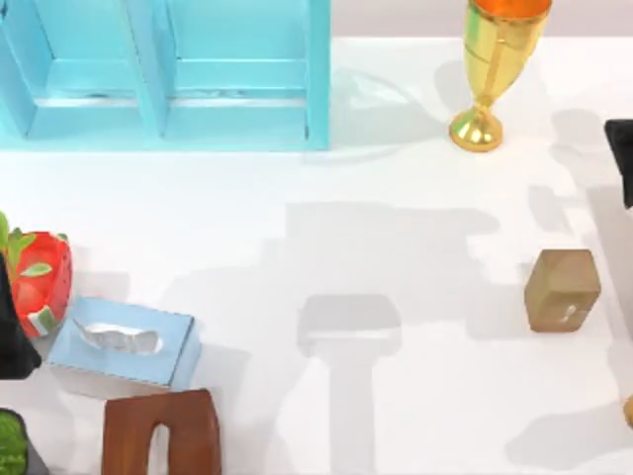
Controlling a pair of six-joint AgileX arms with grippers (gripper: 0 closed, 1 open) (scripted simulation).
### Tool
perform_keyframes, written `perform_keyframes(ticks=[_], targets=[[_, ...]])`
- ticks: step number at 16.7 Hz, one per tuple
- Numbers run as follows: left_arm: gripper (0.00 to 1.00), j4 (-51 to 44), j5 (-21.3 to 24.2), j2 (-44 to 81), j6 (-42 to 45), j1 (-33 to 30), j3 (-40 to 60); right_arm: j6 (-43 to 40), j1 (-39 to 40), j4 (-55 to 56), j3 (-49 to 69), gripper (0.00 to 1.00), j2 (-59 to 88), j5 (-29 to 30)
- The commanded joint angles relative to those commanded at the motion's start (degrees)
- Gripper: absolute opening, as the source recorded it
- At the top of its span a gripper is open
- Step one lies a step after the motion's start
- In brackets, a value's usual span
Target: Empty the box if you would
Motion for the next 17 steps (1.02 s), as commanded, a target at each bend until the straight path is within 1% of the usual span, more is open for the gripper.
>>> perform_keyframes(ticks=[6,9,12,17], targets=[[1.00,0.00,0.00,0.00,0.00,0.00,0.00,-18.14,-18.68,-5.90,10.50,1.00,5.01,0.00],[1.00,0.00,0.00,0.00,0.00,0.00,0.00,-25.10,-25.91,-7.94,14.26,1.00,6.48,-0.01],[1.00,0.00,0.00,0.00,0.00,0.00,0.00,-28.02,-28.92,-8.79,15.82,1.00,7.14,-0.01],[1.00,0.00,0.00,0.00,0.00,0.00,0.00,-27.97,-28.77,-8.51,15.55,1.00,6.98,0.03]])
